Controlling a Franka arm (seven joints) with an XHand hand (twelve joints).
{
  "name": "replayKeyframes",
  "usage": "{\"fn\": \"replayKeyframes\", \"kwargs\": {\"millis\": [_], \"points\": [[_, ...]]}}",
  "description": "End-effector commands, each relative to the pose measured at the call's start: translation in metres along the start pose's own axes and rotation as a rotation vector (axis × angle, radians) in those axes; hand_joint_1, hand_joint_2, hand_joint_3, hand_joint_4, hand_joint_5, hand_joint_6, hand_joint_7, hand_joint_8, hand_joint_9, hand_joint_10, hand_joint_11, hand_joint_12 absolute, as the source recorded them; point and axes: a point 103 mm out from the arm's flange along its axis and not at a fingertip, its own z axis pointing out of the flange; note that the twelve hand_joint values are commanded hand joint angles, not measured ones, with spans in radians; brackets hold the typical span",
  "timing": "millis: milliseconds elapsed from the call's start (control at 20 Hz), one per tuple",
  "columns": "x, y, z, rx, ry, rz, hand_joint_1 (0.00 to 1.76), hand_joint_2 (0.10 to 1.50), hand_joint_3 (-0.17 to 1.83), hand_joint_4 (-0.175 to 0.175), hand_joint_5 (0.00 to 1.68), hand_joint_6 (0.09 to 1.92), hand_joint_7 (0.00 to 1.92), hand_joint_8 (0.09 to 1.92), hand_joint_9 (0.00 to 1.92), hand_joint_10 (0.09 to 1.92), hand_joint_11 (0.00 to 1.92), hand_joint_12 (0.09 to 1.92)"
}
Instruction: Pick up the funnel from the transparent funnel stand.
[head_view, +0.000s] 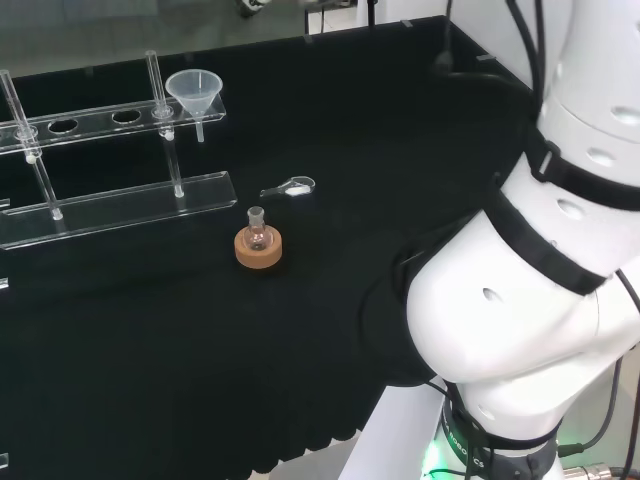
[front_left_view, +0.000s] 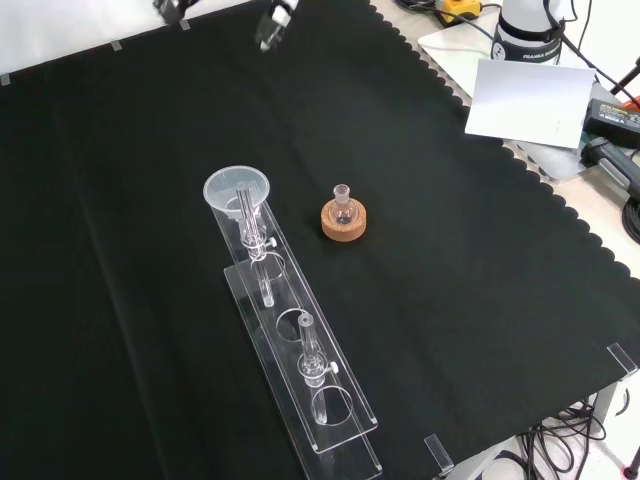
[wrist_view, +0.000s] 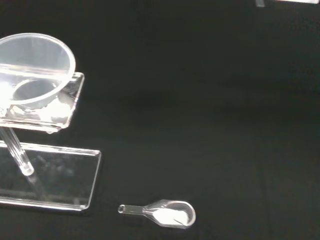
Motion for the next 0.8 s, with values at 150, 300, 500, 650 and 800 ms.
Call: {"fn": "replayKeyframes", "kwargs": {"millis": [150,300,500,650,800], "points": [[0.046,0.046,0.026,0.140,0.001,-0.078,0.56,0.73,0.41,0.032,0.12,0.09,0.00,0.35,0.11,0.78,0.10,1.53],[0.056,0.055,0.035,0.186,-0.002,-0.089,0.57,0.71,0.42,0.034,0.10,0.09,0.00,0.33,0.10,0.81,0.12,1.54],[0.070,0.063,0.045,0.229,0.003,-0.102,0.56,0.68,0.42,0.031,0.08,0.09,0.00,0.30,0.09,0.84,0.15,1.55],[0.086,0.068,0.052,0.255,-0.013,-0.114,0.56,0.67,0.42,0.018,0.05,0.09,0.00,0.27,0.09,0.86,0.19,1.56],[0.098,0.071,0.060,0.271,-0.031,-0.118,0.57,0.66,0.42,0.009,0.03,0.09,0.00,0.25,0.09,0.87,0.22,1.56]]}}
